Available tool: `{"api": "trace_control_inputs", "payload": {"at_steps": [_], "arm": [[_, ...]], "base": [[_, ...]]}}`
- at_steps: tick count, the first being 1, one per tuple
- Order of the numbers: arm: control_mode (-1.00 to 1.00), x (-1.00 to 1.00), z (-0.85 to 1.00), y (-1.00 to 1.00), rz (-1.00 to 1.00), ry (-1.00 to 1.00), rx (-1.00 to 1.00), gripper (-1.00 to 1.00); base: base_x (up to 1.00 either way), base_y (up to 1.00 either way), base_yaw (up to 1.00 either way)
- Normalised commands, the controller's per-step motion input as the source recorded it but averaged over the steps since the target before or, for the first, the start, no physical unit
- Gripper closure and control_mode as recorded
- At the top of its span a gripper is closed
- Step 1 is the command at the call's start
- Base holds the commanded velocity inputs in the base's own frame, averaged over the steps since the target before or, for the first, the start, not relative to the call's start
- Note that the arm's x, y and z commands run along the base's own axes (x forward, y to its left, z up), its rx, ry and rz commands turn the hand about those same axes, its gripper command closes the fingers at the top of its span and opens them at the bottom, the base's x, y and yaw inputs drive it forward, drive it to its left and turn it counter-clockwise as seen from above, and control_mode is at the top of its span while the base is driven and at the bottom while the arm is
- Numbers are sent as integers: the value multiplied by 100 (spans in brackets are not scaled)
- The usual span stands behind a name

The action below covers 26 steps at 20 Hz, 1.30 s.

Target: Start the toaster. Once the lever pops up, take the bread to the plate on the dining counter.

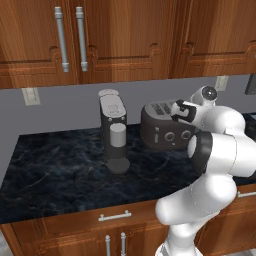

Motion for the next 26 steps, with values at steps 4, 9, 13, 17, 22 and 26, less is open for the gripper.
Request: {"api": "trace_control_inputs", "payload": {"at_steps": [4,9,13,17,22,26], "arm": [[-100,0,0,1,0,0,0,-100],[-100,0,0,10,0,0,0,-100],[-100,0,0,11,0,0,0,-100],[-100,0,0,13,0,0,0,-100],[-100,3,0,15,0,0,0,-100],[-100,3,0,14,0,0,0,-100]], "base": [[0,0,0],[0,0,0],[0,0,0],[0,0,0],[0,0,0],[0,0,0]]}}
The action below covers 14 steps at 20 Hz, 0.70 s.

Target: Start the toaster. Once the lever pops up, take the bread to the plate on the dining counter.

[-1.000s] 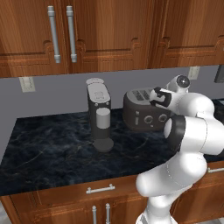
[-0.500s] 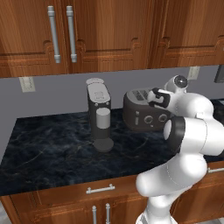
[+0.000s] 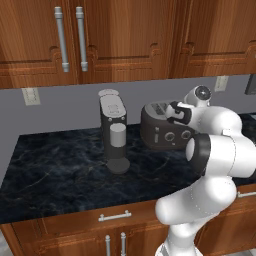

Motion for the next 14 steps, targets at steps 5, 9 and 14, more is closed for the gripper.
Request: {"api": "trace_control_inputs", "payload": {"at_steps": [5,9,14], "arm": [[-100,5,0,7,0,0,0,-100],[-100,1,0,0,0,0,0,-100],[-100,0,0,0,0,0,0,-100]], "base": [[0,0,0],[0,0,0],[0,0,0]]}}
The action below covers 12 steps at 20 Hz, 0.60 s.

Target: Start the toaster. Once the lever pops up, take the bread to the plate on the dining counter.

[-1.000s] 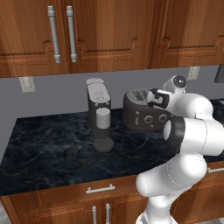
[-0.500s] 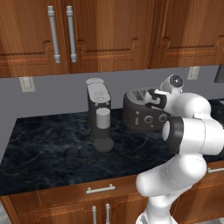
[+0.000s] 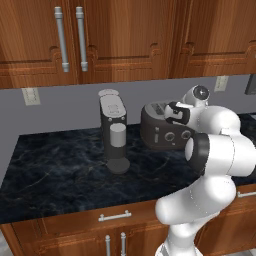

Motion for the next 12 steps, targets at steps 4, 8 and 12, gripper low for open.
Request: {"api": "trace_control_inputs", "payload": {"at_steps": [4,8,12], "arm": [[-100,0,0,0,0,0,0,-100],[-100,0,0,0,0,0,0,-100],[-100,0,0,0,0,0,0,-100]], "base": [[0,0,0],[0,0,0],[0,0,0]]}}
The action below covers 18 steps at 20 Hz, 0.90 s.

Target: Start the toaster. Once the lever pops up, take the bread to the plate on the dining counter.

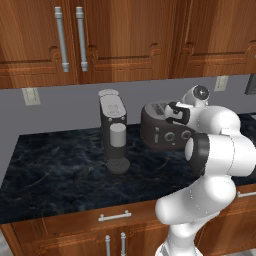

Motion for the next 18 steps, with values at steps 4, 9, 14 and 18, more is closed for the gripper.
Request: {"api": "trace_control_inputs", "payload": {"at_steps": [4,9,14,18], "arm": [[-100,0,0,0,0,0,0,-100],[-100,0,0,0,0,0,0,-100],[-100,0,0,0,0,0,0,-100],[-100,0,0,0,0,0,1,-100]], "base": [[0,0,0],[0,0,0],[0,0,0],[0,0,0]]}}
